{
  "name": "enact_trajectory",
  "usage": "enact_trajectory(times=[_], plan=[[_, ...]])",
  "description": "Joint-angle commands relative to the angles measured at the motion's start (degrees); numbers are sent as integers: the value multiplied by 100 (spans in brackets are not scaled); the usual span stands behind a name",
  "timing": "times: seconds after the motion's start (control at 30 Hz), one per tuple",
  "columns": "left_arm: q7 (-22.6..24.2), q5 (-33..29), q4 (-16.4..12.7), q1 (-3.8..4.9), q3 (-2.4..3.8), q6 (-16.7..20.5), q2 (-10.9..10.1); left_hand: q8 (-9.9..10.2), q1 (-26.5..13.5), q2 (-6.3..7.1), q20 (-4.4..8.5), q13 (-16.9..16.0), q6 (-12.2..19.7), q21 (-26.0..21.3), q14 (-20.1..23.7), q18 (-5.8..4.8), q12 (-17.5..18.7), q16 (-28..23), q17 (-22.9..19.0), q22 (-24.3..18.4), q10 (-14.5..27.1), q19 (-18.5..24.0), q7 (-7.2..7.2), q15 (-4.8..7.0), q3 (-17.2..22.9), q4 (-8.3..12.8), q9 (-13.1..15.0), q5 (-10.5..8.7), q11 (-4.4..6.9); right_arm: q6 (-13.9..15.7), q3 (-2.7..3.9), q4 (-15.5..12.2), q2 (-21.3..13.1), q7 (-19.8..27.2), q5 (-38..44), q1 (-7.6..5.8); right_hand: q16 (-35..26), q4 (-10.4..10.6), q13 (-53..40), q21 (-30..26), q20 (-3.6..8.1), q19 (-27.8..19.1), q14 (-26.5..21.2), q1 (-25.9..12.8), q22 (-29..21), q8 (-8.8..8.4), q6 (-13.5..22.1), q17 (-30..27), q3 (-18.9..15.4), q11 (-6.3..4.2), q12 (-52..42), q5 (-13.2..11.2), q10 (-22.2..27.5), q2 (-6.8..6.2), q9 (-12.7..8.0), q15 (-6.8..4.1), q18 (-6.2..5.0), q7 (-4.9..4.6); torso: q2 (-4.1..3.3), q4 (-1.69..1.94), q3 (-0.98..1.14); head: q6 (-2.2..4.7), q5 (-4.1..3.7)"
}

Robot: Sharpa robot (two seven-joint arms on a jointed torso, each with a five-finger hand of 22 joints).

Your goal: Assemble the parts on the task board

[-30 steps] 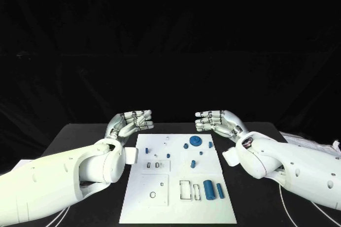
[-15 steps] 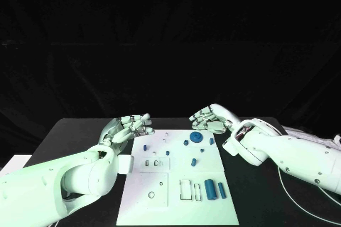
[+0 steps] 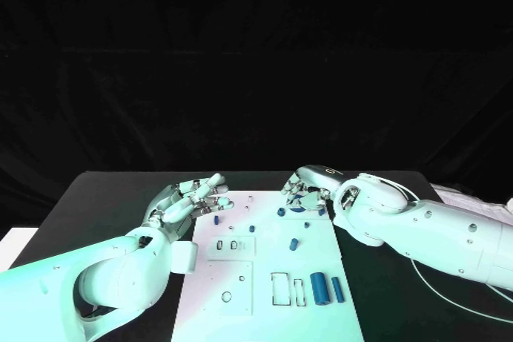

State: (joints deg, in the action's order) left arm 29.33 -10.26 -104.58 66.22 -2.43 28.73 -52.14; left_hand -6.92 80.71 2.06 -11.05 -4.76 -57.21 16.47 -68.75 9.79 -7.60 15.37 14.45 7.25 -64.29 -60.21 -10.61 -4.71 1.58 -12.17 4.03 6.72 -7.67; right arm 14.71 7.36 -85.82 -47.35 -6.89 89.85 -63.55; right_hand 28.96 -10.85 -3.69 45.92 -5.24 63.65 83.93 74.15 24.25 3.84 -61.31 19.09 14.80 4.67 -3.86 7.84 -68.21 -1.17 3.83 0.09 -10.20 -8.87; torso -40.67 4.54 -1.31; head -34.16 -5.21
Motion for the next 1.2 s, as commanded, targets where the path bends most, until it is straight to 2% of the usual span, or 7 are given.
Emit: enact_trajectory(times=[0.03, 0.1, 0.23, 0.5, 0.7, 0.87, 1.2], plan=[[-79, -38, -117, 16, 16, -229, -13, 36, -45, -10, 10, -3, -27, 16, 4, 71, 11, 26, 16, -2, -16, -38, -23, 18, -43, -6, 1, -19, 5, -404, 4, -21, 19, -350, 600, -21, 404, 92, 2, 230, -2, 0, 246, 5, 147, -13, 3, 249, 78, 2, 24, 4, 49, -94, 0, -44, -30, 34, -127, 49, -18, 20, -33], [-92, -37, -149, 18, 23, -238, -19, 41, -41, -12, 11, -1, -23, 16, 6, 71, 17, 31, 25, -2, -7, -42, -25, 17, -50, -1, 0, -18, 4, -419, 4, -19, 36, -361, 647, -29, 628, 154, 4, 415, -10, 2, 233, 9, 299, -13, 5, 393, 138, 3, 27, 8, 69, -127, 1, -50, -17, 35, -159, 67, -20, 31, -40], [-113, -35, -157, 24, 31, -243, -21, 43, -40, -12, 11, -1, -22, 16, 7, 70, 19, 32, 27, -2, -4, -43, -25, 17, -52, 1, 0, -18, 3, -467, 4, 0, 70, -380, 705, -41, 1083, 279, 2, 1006, -24, 144, 180, 29, 988, -11, 5, 716, 258, 24, 24, 9, 98, -214, 2, -51, 67, 44, -206, 95, -22, 51, -41], [-160, -34, -139, 28, 35, -247, -10, 56, -34, -18, 11, 4, -12, 15, 17, 69, 33, 43, 49, -3, 17, -48, -34, 14, -70, 13, -3, -17, -4, -610, 5, 75, 152, -417, 781, -49, 2423, 540, 2, 1955, -50, 404, 136, 101, 2159, -8, -5, 2008, 489, 17, 24, -3, 86, -361, 5, -31, 215, 40, -280, 121, -34, 81, -70], [-187, -34, -122, 28, 36, -249, -10, 69, -41, -24, 11, 8, -2, 15, 18, 67, 42, 59, 73, -3, 31, -56, -48, 11, -93, 18, -5, -17, -12, -705, 5, 136, 208, -440, 836, -51, 2711, 616, 4, 2152, -59, 460, 128, 125, 2412, -7, -16, 2282, 550, 18, 25, -1, 90, -389, 7, -28, 249, 39, -324, 145, -38, 85, -116], [-196, -34, -121, 29, 36, -259, -11, 72, -49, -25, 11, 8, -1, 15, 20, 67, 44, 63, 80, -4, 33, -57, -50, 10, -102, 15, -5, -18, -14, -752, 5, 190, 255, -458, 884, -50, 2838, 650, 3, 2230, -61, 477, 123, 145, 2507, -1, -37, 2403, 586, 15, 22, 4, 79, -393, 10, -27, 259, 46, -364, 155, -36, 108, -116], [-221, -34, -95, 29, 35, -274, -10, 85, -70, -25, 9, 10, 9, 11, 28, 65, 52, 74, 101, -6, 47, -59, -59, 6, -132, 13, -6, -18, -22, -795, 4, 241, 291, -520, 963, -50, 2918, 696, 2, 2299, -63, 482, 107, 159, 2582, 0, -56, 2456, 631, 14, 21, 7, 65, -388, 11, -27, 267, 47, -427, 171, -40, 85, -137]])
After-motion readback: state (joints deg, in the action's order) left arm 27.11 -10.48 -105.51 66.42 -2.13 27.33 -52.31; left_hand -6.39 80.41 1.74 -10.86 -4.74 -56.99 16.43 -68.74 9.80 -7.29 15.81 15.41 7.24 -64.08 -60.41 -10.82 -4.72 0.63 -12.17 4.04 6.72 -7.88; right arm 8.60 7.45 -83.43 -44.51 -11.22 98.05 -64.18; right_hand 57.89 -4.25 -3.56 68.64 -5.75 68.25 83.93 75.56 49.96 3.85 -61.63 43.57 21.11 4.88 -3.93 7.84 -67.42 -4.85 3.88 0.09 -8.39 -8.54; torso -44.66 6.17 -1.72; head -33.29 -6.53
